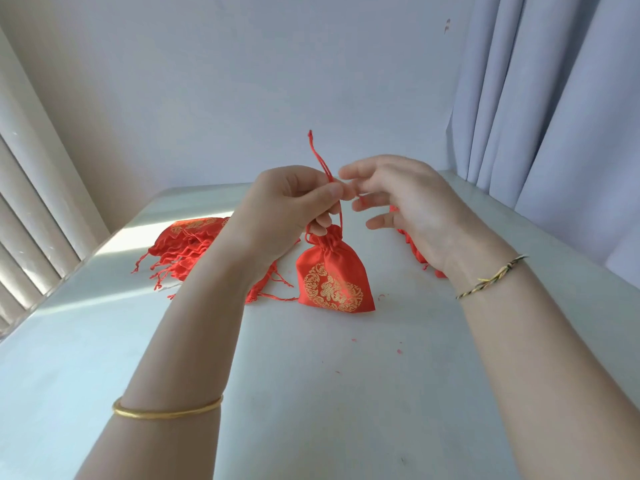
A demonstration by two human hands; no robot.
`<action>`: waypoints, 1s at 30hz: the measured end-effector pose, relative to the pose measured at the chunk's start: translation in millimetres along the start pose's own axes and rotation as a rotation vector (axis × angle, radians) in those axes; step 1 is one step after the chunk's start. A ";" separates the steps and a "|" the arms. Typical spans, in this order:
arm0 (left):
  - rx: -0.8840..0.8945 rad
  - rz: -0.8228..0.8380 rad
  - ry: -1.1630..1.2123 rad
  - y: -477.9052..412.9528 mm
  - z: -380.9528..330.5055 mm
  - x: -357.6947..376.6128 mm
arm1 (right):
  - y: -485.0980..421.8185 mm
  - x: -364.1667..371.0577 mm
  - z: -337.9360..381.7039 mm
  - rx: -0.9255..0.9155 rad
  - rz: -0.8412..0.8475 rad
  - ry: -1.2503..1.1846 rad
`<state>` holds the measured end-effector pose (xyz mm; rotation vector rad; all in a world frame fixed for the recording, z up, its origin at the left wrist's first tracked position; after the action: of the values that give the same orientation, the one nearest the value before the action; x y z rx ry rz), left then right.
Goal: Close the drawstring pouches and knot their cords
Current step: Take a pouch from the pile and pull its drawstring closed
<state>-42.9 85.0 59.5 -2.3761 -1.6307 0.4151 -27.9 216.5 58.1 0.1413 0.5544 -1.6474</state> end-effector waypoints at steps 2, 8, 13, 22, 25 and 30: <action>0.007 -0.006 0.024 -0.4 0.4 -0.8 | 2.3 6.7 0.4 -0.042 0.044 0.091; 0.077 -0.068 0.080 0.5 -5.9 -6.4 | -0.1 5.6 0.8 -0.094 -0.002 0.075; 0.050 -0.106 0.182 1.8 -3.7 -10.8 | -1.7 -7.4 3.5 -0.114 -0.036 -0.005; -0.014 -0.044 0.088 1.4 1.6 -8.6 | 1.3 -2.3 -0.1 -0.098 0.099 0.022; 0.027 0.009 -0.007 1.6 -1.1 -3.5 | -4.8 -1.3 -3.5 -0.106 -0.013 -0.025; 0.236 -0.021 -0.245 1.2 -11.8 -0.7 | -5.1 22.3 -12.5 -0.035 0.121 -0.125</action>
<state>-37.9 83.6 70.1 -2.2004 -1.5986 0.8739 -39.3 202.1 39.5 0.0450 0.4700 -1.5170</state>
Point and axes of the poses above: each hand's wrist, its own y-axis away from the middle knuckle, its own x-axis out of the palm, z = x × y, the point moved 7 cm from there along -y, towards the middle knuckle, and after that the axes turned 11 degrees about y, right-handed, at the moved point
